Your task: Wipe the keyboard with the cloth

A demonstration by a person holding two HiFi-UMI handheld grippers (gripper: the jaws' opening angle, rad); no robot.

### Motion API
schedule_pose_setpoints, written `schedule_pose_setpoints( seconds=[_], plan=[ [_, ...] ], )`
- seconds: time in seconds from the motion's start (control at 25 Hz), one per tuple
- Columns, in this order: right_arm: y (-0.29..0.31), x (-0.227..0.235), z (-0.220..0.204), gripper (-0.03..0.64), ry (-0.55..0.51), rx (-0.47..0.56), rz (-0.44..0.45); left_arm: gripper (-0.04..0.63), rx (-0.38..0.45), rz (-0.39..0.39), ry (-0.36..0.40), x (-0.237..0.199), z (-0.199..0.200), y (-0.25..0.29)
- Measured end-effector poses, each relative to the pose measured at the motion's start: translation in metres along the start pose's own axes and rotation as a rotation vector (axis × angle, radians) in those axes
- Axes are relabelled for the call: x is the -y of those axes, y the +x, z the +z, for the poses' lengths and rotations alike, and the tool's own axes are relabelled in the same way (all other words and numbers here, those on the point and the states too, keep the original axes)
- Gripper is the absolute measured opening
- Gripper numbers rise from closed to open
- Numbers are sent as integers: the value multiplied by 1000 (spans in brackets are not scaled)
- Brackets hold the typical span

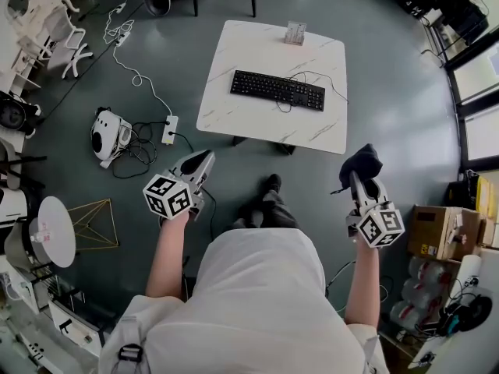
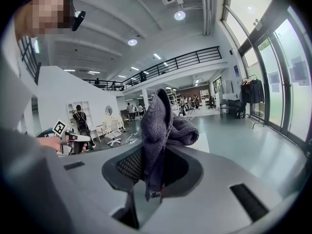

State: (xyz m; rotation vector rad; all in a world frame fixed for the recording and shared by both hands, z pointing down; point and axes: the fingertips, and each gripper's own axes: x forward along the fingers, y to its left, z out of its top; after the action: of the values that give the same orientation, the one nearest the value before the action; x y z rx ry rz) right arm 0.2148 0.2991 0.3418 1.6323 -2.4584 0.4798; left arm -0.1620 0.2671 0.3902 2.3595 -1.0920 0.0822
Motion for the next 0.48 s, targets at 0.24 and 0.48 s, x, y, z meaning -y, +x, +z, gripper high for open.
schedule_pose_setpoints(
  seconds=[0.24,0.48],
  plan=[
    [27,11,0,97,4,-12,21,14,-6,23,-3,-12,8,15],
    [65,23,13,96,9,-7,49,14,-2,47,7,-28,29,35]
  ],
)
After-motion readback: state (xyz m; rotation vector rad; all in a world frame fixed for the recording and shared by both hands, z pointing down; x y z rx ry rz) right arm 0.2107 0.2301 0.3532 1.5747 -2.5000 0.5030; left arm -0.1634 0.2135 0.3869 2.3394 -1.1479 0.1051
